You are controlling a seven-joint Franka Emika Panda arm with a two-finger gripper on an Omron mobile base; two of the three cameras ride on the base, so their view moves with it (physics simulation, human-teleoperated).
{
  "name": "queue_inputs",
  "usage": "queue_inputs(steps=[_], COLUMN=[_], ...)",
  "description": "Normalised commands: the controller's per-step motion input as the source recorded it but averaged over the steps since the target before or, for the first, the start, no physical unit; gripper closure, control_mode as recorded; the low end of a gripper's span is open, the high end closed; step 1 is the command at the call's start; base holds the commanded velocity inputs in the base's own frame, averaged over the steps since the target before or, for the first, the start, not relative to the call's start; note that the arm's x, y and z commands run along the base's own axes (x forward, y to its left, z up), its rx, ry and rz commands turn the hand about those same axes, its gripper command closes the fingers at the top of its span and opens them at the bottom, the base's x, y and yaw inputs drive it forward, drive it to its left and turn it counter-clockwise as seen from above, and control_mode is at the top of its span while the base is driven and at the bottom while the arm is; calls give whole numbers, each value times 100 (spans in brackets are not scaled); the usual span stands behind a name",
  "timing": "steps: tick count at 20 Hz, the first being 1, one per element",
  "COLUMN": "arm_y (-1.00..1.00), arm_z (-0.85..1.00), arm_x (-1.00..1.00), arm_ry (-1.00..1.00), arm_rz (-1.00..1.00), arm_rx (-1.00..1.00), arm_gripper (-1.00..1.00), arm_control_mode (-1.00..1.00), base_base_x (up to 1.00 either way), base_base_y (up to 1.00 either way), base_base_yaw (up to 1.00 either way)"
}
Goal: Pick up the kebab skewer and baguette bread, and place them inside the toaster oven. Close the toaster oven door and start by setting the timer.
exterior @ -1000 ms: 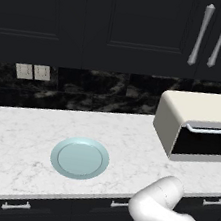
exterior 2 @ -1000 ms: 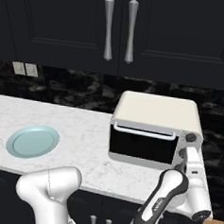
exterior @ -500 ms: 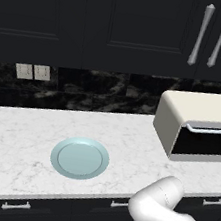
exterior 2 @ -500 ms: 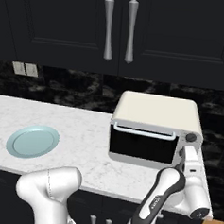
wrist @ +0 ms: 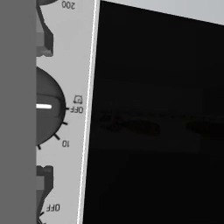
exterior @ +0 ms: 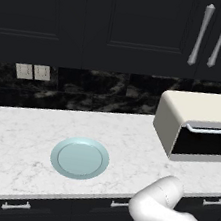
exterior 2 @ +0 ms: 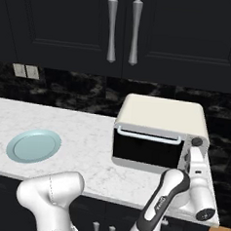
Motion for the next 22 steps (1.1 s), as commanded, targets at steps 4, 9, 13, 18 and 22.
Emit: queue_inputs(steps=[4, 9, 13, 18, 22], arm_y=[0, -1, 0, 0, -4], arm_z=[-3, -6, -2, 0, 0], arm_x=[13, 0, 0, -1, -20], arm_ry=[2, 1, 0, 0, 0], arm_rz=[0, 0, 0, 0, 0], arm_rx=[0, 0, 0, 0, 0], arm_gripper=[-100, -100, -100, -100, -100], arm_control_mode=[-100, -100, -100, -100, -100], base_base_x=[0, 0, 0, 0, 0], base_base_y=[0, 0, 0, 0, 0], base_base_yaw=[0, 0, 0, 0, 0])
